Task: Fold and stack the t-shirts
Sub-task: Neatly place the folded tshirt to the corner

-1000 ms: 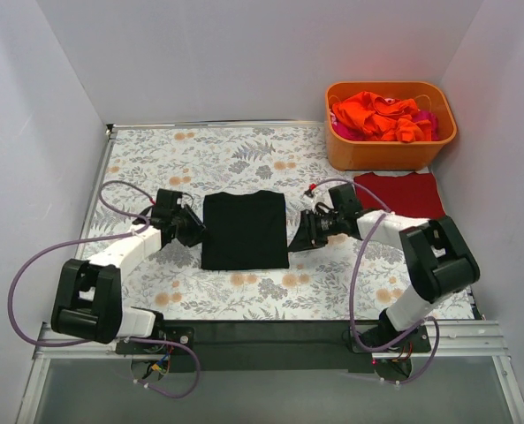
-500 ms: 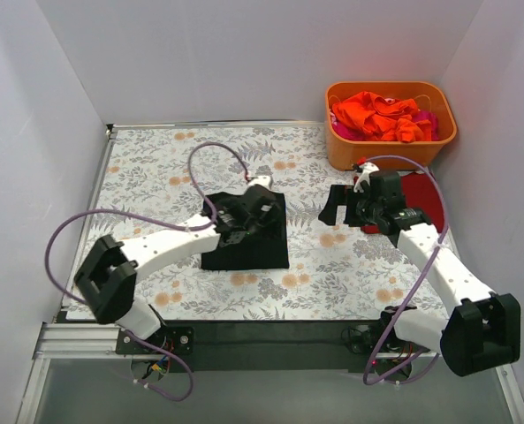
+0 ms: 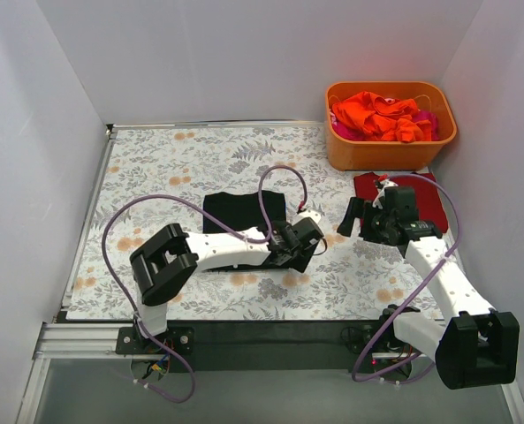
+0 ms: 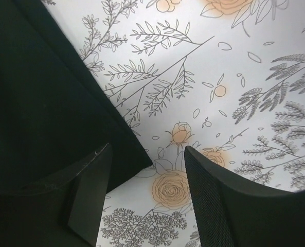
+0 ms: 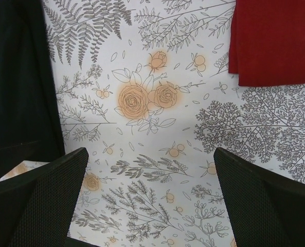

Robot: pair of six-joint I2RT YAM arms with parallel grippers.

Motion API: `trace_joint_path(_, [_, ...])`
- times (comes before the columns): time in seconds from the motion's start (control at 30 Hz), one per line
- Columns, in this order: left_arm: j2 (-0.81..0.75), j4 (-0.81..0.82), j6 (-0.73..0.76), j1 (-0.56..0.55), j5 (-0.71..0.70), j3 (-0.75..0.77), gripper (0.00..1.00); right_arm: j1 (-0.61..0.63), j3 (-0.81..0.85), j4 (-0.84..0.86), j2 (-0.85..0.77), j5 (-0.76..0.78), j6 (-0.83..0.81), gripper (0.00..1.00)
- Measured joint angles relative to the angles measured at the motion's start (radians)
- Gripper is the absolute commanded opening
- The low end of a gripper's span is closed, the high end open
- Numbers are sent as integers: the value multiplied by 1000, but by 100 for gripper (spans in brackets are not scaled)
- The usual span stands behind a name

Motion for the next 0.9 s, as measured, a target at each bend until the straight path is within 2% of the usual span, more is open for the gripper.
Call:
trace_joint_path(0.2, [71,-46,28,-29,-62,21,49,-5,-18,5,-2,-14,14,98])
trace_joint_path(0.3, [84,-55,34,-35,-95,26,39,-5,-24,8,-2,-27,18,98])
trace_joint_path(0.33, [85,-58,34,-37,-104,27,32,-5,-24,11,-2,-34,20,98])
trace_joint_path(0.43, [94,-67,35,-37,-127,29,20,-6,-32,31,-2,-58,31,98])
trace_joint_path(0.47, [97,-67,37,-38,-133,32,4,-6,-39,41,-2,-68,35,98])
trace_joint_path(0.5, [99,-67,37,-38,-140,32,0,-6,-45,46,-2,-75,37,98])
trace_joint_path(0.73, [87,-62,46,-36,-151,20,0,-6,-101,163,31,-201,111,90])
trace_joint_path(0.9, [13,-56,35,-24,-99,-31,0,24,-128,325,168,-326,207,89])
